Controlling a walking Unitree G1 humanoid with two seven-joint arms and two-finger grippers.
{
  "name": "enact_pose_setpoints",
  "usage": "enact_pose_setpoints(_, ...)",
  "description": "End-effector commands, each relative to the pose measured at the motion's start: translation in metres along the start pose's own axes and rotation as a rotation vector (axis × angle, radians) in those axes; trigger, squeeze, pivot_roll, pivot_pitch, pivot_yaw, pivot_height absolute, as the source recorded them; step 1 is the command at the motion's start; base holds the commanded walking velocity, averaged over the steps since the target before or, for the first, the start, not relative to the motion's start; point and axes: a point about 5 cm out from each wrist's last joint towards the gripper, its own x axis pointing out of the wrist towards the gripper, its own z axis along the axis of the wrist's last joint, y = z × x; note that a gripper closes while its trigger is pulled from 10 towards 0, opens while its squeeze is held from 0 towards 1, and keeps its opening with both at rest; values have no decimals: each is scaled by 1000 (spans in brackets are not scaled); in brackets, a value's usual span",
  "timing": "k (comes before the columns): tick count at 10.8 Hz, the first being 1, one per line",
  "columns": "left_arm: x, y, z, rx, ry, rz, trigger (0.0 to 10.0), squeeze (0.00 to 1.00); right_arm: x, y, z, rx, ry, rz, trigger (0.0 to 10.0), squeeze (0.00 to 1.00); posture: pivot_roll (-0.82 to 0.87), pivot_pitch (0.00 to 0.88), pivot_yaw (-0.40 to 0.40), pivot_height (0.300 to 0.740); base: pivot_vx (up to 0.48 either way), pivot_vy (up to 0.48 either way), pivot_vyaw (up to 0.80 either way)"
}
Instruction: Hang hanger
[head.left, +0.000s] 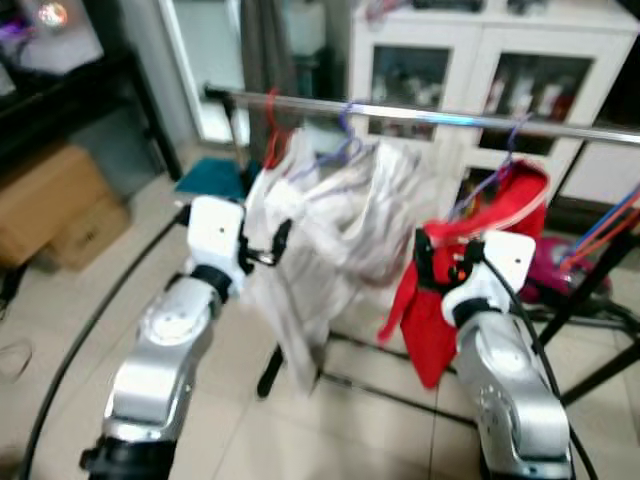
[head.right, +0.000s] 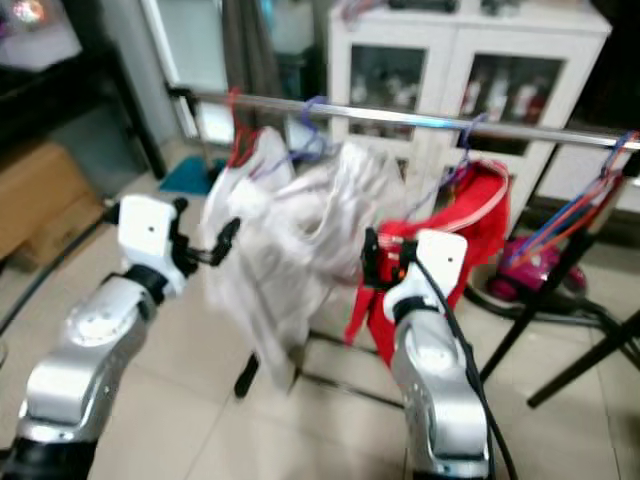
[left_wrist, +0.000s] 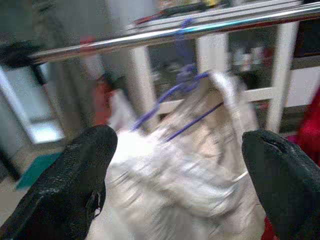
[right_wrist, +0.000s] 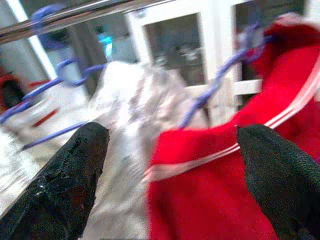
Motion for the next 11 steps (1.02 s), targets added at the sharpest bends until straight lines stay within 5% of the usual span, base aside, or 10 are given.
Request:
enact_pose_setpoints(1, 0, -7, 3, 3, -11, -35, 10000, 910, -1, -4, 5, 15, 4, -19, 10000, 1000, 93, 0, 65, 740, 431, 0, 0)
enact_pose_setpoints(5, -2, -11, 2, -18, -12, -80, 10000, 886, -3, -20, 26, -35, -47, -148, 10000, 1000, 90, 0, 61, 740, 406, 0, 0)
enact_pose_setpoints(7, -5, -20, 7, -28, -51, -225, 10000, 890, 1, -34, 23, -88, 124, -321, 10000, 1000, 89, 0, 53, 740, 0, 0, 0)
enact_pose_setpoints(11, -7, -21, 5, -3, -16, -390, 10000, 847, 6, -39, 45, -56, 123, -387, 10000, 1000, 90, 0, 35, 740, 0, 0, 0)
